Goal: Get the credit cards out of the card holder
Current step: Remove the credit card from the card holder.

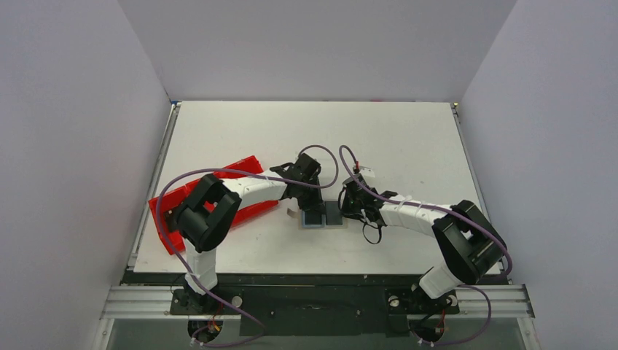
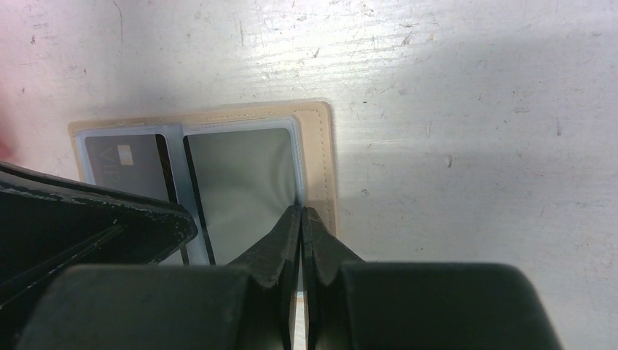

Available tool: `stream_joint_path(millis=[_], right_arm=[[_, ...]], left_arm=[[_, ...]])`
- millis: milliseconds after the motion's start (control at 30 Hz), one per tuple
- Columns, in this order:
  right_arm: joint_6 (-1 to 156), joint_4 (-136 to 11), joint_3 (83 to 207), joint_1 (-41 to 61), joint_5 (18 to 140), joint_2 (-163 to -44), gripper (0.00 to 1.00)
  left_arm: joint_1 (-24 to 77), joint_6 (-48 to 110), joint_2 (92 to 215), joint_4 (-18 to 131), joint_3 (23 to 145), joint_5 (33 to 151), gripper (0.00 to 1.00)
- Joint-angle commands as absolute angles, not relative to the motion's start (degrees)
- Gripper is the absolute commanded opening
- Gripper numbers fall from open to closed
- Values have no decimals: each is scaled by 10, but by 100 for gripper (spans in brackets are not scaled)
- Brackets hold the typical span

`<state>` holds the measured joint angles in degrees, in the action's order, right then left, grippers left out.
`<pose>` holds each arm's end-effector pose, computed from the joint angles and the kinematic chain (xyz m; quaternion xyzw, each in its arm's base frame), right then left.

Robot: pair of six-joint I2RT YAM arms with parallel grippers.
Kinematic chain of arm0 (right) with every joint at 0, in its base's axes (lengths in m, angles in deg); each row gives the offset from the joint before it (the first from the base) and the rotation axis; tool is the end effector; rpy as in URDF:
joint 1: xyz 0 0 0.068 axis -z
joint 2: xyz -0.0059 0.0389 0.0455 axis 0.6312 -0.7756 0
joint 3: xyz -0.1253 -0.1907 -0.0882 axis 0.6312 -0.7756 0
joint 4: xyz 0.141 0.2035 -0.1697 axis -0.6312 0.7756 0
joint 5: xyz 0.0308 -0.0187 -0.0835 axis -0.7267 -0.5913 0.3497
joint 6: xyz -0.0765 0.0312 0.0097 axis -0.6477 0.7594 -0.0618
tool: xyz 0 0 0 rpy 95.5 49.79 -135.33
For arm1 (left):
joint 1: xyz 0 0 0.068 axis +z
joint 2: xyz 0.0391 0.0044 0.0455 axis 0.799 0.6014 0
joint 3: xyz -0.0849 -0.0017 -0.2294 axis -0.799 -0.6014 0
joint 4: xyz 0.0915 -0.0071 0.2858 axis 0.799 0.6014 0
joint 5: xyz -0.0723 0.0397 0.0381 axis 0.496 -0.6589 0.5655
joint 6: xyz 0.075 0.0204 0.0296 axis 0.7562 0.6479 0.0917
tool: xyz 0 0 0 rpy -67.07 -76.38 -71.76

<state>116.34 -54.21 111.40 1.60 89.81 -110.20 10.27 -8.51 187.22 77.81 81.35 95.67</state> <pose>0.2704 0.2020 0.0633 0.0790 0.9502 0.1774 0.2438 0.3058 -0.3035 0.0737 -0.0438 0.9583 -0.2620 0.1056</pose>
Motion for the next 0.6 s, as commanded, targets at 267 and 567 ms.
stream_joint_path(millis=[267, 567], right_arm=[[1167, -554, 1086, 18, 886, -1138, 0], [1167, -562, 1079, 18, 878, -1145, 0]], left_arm=[[100, -66, 1872, 792, 821, 914, 21], [103, -90, 1879, 737, 795, 956, 23]])
